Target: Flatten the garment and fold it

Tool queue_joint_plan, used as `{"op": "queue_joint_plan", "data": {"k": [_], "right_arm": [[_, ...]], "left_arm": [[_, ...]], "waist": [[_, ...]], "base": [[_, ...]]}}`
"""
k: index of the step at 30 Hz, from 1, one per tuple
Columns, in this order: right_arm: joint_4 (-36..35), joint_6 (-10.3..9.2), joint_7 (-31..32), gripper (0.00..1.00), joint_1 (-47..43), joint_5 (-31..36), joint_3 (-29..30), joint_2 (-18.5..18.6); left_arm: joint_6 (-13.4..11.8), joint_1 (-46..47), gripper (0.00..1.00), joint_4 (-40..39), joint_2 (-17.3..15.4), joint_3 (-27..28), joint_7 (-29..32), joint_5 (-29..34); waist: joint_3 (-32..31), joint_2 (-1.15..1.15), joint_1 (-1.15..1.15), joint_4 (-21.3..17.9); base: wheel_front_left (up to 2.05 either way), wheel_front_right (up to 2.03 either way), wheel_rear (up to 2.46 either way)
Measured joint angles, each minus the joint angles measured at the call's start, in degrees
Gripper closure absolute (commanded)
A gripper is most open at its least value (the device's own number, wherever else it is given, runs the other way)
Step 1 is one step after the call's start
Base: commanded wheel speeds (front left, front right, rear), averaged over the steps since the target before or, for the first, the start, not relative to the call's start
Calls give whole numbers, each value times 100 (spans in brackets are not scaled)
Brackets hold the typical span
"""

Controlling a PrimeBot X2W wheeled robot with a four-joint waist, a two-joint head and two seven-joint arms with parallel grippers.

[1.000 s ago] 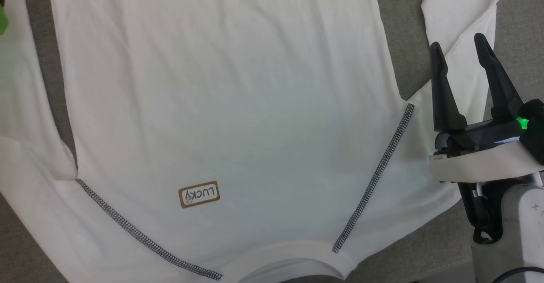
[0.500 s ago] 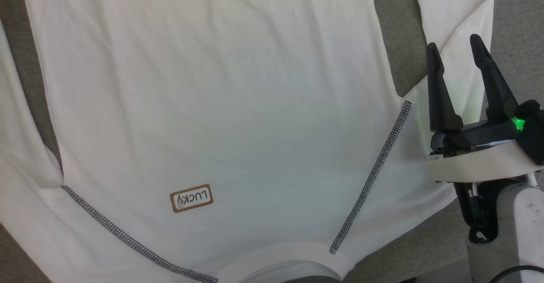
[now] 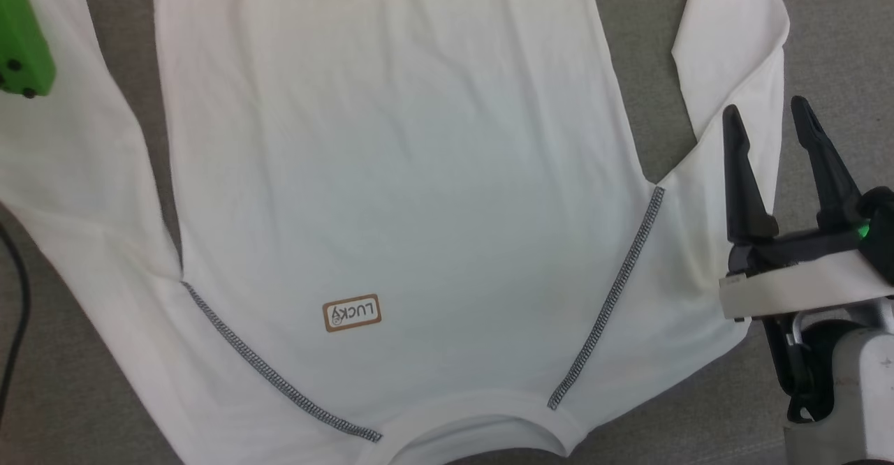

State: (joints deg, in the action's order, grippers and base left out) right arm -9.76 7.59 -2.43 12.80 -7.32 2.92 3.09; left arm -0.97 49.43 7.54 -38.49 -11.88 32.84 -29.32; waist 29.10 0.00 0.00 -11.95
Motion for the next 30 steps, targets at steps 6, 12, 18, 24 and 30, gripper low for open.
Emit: {"op": "queue_joint_plan", "data": {"k": [6,12,18,24,30], "right_arm": [[-130,0,283,0,-423,34,208,-2],[-428,-1,558,0,-792,34,427,-2],[-634,-1,726,0,-870,31,409,-4],[-708,0,787,0,-873,-5,302,-9],[-692,-1,805,0,-876,-69,302,-10]], "left_arm": [[29,-405,100,-886,428,-338,-147,-53],[-14,-774,100,-1679,1151,-993,-270,-64],[-96,-1239,100,-1878,2139,-1895,-617,-40],[-87,-1891,100,-1141,3063,-2789,-1018,-115],[202,-2168,100,-165,3216,-3586,-1067,-7]], "waist": [[-621,0,0,247],[-1227,0,0,553],[-1609,0,0,857],[-1759,0,0,972],[-1711,0,0,852]], "base": [[0,0,0],[0,0,0],[0,0,0],[0,0,0],[0,0,0]]}}
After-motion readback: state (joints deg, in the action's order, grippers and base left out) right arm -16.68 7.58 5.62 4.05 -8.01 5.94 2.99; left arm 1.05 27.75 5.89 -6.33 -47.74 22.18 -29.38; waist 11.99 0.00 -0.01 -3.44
